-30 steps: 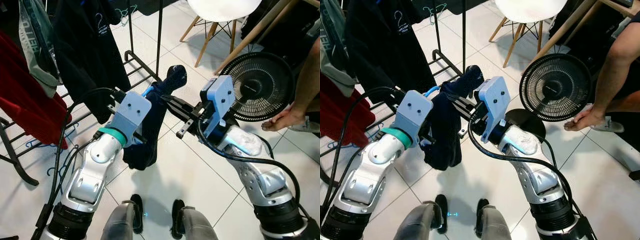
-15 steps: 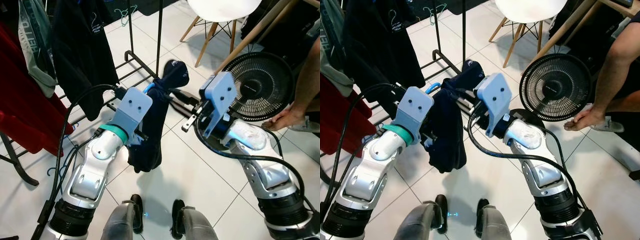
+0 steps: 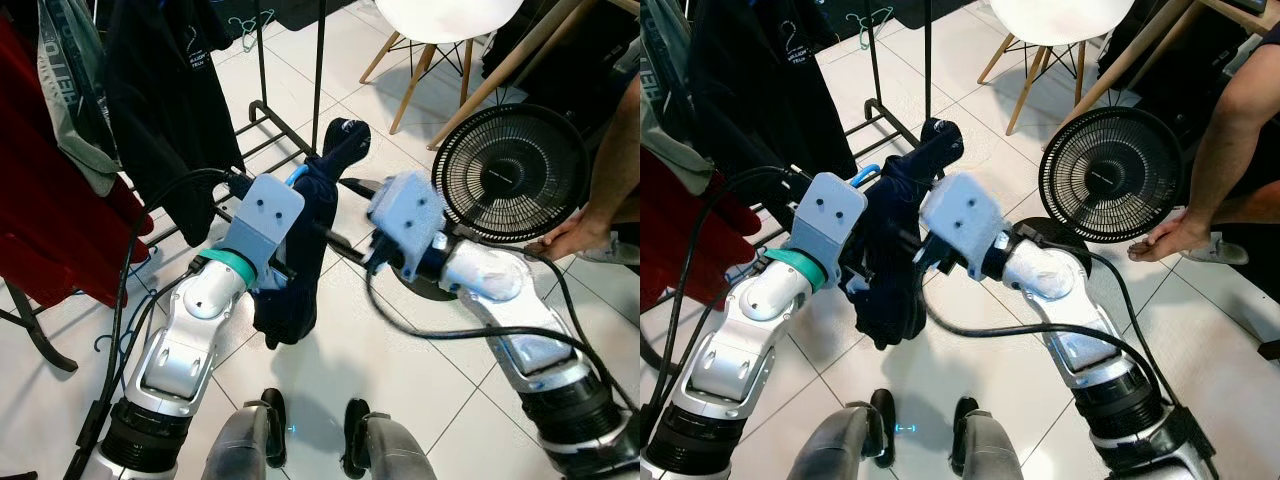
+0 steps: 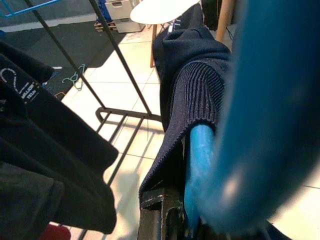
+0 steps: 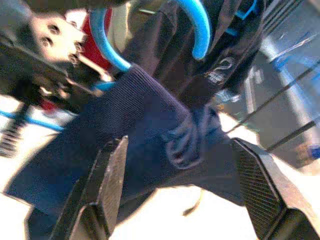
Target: Hang hanger
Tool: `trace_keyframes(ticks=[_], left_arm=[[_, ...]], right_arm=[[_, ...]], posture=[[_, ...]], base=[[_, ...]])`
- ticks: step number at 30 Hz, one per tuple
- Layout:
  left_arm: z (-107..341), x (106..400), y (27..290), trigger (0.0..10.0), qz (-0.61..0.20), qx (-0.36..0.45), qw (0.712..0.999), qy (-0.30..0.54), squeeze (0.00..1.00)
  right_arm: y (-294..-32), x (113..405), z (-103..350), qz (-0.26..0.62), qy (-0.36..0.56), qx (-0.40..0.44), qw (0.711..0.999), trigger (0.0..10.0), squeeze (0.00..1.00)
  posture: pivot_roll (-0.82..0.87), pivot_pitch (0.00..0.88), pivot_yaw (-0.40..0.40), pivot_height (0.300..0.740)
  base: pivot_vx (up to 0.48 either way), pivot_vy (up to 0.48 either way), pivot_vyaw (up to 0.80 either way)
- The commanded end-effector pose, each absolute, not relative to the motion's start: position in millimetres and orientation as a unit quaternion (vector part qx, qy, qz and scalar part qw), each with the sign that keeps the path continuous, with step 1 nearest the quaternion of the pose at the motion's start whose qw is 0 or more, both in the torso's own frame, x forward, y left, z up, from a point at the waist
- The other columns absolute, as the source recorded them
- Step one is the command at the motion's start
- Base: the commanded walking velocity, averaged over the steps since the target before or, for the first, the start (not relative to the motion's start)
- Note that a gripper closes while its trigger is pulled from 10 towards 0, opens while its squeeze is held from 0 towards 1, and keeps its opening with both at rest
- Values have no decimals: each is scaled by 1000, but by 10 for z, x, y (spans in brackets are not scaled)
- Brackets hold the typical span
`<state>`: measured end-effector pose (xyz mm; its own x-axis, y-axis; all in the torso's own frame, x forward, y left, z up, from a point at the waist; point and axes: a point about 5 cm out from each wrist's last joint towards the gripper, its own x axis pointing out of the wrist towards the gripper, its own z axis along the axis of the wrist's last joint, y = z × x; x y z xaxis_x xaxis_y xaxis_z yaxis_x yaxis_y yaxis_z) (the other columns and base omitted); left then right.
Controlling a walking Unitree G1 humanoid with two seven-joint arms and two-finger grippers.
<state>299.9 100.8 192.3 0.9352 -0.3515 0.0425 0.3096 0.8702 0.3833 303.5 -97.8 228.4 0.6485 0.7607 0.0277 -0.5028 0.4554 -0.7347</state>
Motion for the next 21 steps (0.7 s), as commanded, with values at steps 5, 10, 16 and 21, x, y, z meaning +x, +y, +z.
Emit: trace_keyframes(ticks=[5, 10, 16, 21], left_arm=[[1942, 2998, 985, 10000, -172, 185, 965, -62, 0], [1964, 3005, 981, 10000, -171, 185, 966, -65, 0], [2018, 2998, 977, 10000, -171, 181, 966, -73, 0], [2037, 2996, 976, 10000, -171, 180, 966, -76, 0]], right_arm=[[-931, 3068, 2254, 367, -206, -419, 805, 10000, 0], [-829, 3104, 2283, 364, -245, -419, 795, 10000, 0], [-673, 3086, 2273, 387, -285, -356, 801, 10000, 0], [-625, 3066, 2237, 405, -283, -332, 804, 10000, 0]], posture=[[-11, 188, 41, 740], [-5, 184, 39, 740], [-3, 184, 38, 740], [3, 183, 37, 740]], base=[[0, 0, 0], [0, 0, 0], [0, 0, 0], [0, 0, 0]])
